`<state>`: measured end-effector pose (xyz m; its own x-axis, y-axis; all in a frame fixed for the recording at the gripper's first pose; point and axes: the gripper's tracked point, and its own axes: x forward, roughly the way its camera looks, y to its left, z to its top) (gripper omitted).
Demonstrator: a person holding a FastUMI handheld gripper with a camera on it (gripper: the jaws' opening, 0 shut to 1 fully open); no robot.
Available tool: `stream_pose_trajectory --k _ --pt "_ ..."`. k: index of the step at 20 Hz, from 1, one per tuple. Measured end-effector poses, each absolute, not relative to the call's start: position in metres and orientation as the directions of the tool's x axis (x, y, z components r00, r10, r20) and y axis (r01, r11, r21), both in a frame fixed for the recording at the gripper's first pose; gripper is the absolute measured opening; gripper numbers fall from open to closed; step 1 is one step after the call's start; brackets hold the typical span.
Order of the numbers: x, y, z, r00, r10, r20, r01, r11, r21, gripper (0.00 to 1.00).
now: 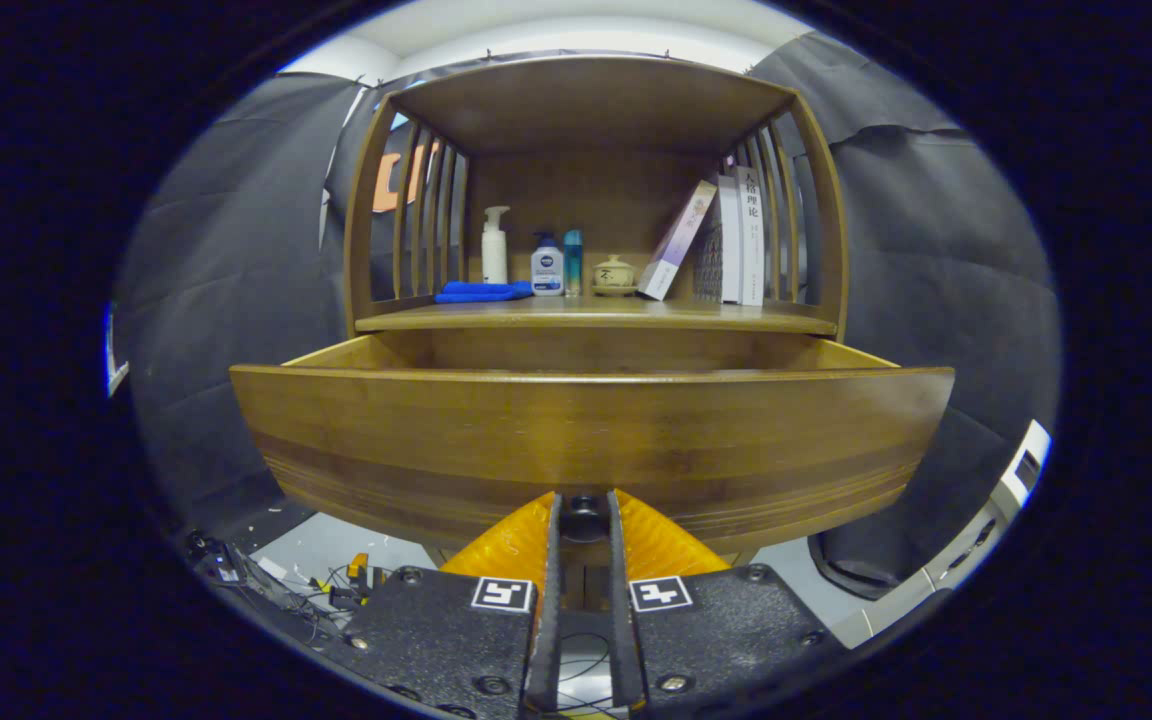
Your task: Pull open the drawer, take out the items inside it, and place them on the countertop above the cabinet.
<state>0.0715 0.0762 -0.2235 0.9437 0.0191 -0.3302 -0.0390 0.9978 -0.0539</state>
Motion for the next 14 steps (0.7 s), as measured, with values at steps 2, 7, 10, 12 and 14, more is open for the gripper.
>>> stream_pose_trajectory --k 2,7,10,12,14 --pt "0.060 0.075 -0.225 0.941 0.023 -0.338 -0.041 0.998 -0.046 0.22" --pt "0.039 0.077 -0.234 0.936 0.034 -0.350 -0.057 0.997 -0.057 0.22" --pt "0.039 0.075 -0.235 0.935 0.038 -0.354 -0.062 0.997 -0.056 0.23" --pt "0.036 0.072 -0.230 0.936 0.046 -0.348 -0.052 0.999 -0.008 0.28" --pt "0.035 0.067 -0.210 0.951 0.033 -0.308 -0.041 0.999 -0.020 0.35"
